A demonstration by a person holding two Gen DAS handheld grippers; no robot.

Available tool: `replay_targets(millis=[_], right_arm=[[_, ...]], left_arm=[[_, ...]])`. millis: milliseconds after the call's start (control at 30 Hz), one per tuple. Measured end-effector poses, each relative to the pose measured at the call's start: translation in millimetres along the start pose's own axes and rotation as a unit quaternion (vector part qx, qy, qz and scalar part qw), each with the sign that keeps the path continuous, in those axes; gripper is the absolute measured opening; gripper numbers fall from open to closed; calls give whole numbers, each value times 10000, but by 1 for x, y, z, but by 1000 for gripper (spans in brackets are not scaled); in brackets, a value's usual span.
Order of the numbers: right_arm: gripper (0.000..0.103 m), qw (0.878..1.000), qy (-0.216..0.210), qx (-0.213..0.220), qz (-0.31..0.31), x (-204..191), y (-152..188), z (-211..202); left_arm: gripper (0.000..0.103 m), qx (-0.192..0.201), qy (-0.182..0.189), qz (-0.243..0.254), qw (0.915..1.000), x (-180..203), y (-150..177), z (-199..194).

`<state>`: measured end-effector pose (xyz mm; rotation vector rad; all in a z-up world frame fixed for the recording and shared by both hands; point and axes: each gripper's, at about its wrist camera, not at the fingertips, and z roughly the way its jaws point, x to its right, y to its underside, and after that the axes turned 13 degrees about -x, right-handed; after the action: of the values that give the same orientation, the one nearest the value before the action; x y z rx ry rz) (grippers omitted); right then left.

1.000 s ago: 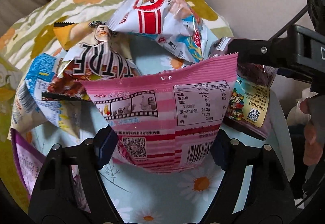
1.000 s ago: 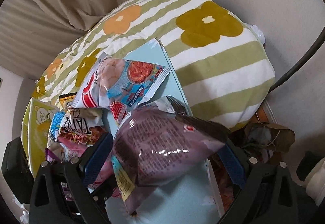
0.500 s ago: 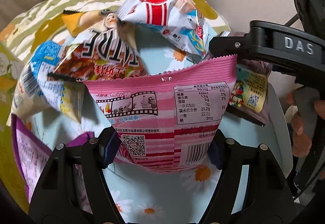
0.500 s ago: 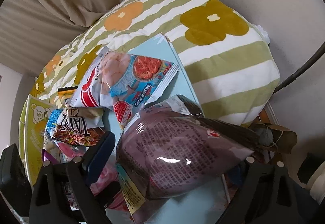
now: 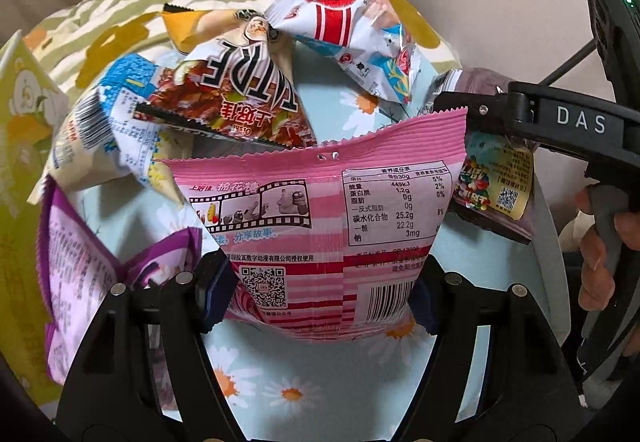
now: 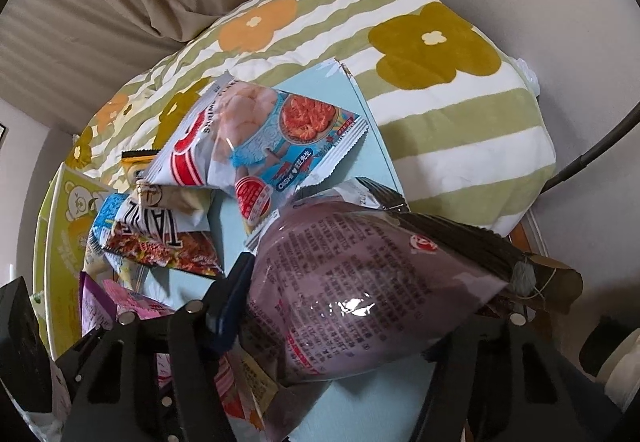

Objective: Organize snacks
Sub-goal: 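Carry both bags over the box and open the left tool to drop the pink striped bag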

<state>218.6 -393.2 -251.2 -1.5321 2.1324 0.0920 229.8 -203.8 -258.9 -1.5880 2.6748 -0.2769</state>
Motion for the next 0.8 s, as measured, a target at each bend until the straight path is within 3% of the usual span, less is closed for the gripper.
replay_targets(millis=[433, 800], right_arm=[[61, 9964, 9, 538, -661, -21, 32, -65], [61, 9796, -201, 823, -1821, -77, 72, -117]], left_arm=[[69, 550, -75, -352, 9978, 8, 41, -59], [69, 1059, -195, -1040, 9887, -3, 99, -133]])
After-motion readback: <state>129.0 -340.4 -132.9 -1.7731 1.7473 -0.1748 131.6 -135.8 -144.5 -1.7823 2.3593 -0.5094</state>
